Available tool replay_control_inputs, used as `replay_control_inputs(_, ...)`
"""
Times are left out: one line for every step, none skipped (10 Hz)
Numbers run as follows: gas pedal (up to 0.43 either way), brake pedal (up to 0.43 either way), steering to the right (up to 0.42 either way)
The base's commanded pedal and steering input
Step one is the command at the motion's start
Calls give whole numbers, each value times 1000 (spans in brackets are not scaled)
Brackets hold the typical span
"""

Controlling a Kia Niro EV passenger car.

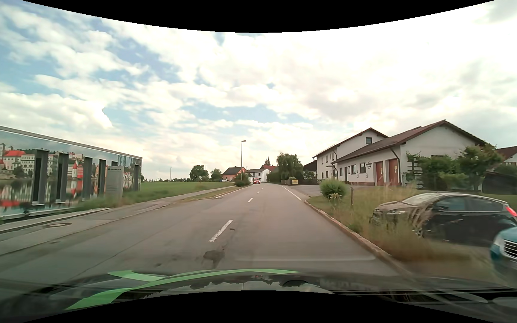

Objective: Follow the waypoints while adhering to traffic rules and regulations

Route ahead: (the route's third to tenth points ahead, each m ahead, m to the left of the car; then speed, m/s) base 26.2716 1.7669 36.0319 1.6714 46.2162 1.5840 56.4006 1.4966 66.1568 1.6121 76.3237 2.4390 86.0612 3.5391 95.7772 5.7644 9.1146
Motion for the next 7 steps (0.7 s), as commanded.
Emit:
replay_control_inputs(260, 0, -6)
replay_control_inputs(248, 0, -6)
replay_control_inputs(248, 0, -6)
replay_control_inputs(248, 0, -6)
replay_control_inputs(248, 0, -5)
replay_control_inputs(248, 0, -3)
replay_control_inputs(248, 0, -2)
